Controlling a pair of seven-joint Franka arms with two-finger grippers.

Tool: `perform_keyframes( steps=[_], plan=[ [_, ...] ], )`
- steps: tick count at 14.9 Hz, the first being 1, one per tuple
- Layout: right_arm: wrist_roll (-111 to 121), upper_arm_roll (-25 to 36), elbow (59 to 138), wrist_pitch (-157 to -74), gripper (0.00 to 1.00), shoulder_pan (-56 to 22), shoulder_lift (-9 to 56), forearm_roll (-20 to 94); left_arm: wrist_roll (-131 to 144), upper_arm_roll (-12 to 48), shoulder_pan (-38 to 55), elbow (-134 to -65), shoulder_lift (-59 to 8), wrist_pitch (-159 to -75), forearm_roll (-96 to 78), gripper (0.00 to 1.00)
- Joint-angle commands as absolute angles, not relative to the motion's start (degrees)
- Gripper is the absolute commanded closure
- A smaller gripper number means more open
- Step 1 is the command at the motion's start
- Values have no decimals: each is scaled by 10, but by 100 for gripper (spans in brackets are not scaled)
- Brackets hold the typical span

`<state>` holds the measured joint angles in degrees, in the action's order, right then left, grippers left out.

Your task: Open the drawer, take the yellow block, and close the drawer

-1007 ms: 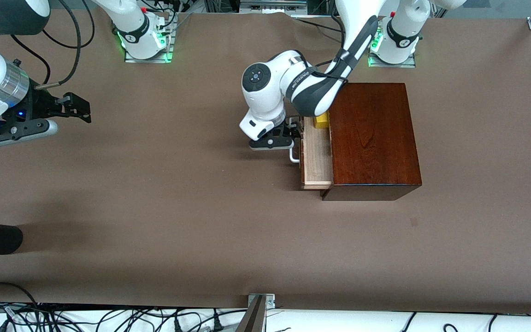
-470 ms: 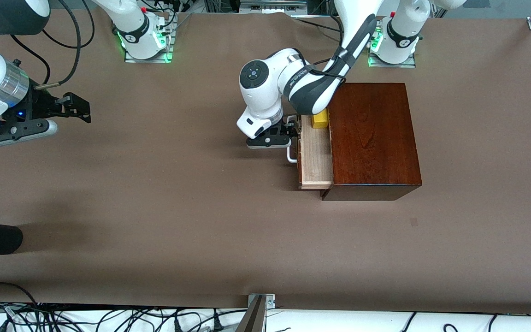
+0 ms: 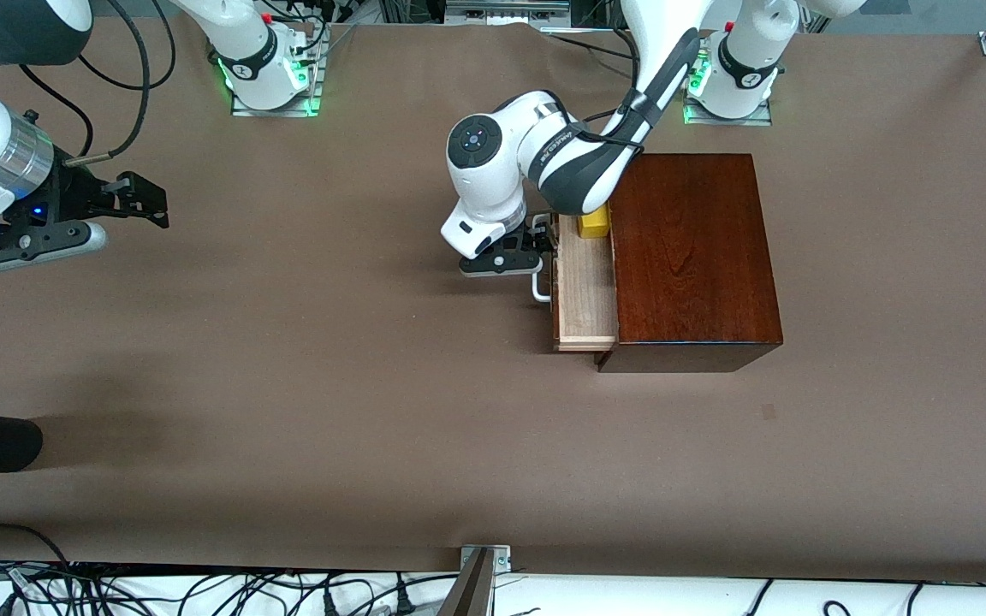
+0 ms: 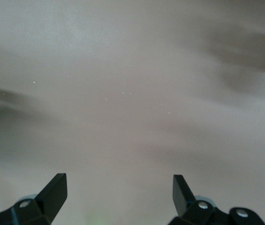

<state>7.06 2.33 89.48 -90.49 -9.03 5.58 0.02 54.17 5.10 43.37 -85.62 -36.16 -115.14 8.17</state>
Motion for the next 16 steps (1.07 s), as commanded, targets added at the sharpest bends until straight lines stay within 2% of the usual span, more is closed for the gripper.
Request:
perform_keyframes(
  steps=[1, 8, 11, 16],
  plan=[
    [69, 23, 881, -898, 0, -89, 62, -4, 562, 54, 451, -830, -377, -1172, 57, 0],
    [69, 23, 881, -898, 0, -89, 62, -4, 552, 52, 445, -812, -362, -1161, 63, 0],
    [69, 23, 881, -898, 0, -89, 62, -4, 528, 45, 431, -810, -326, -1092, 69, 0],
    [68, 24, 881, -899, 0, -88, 63, -1, 364, 45, 342, -811, -233, -997, 65, 0]
  ],
)
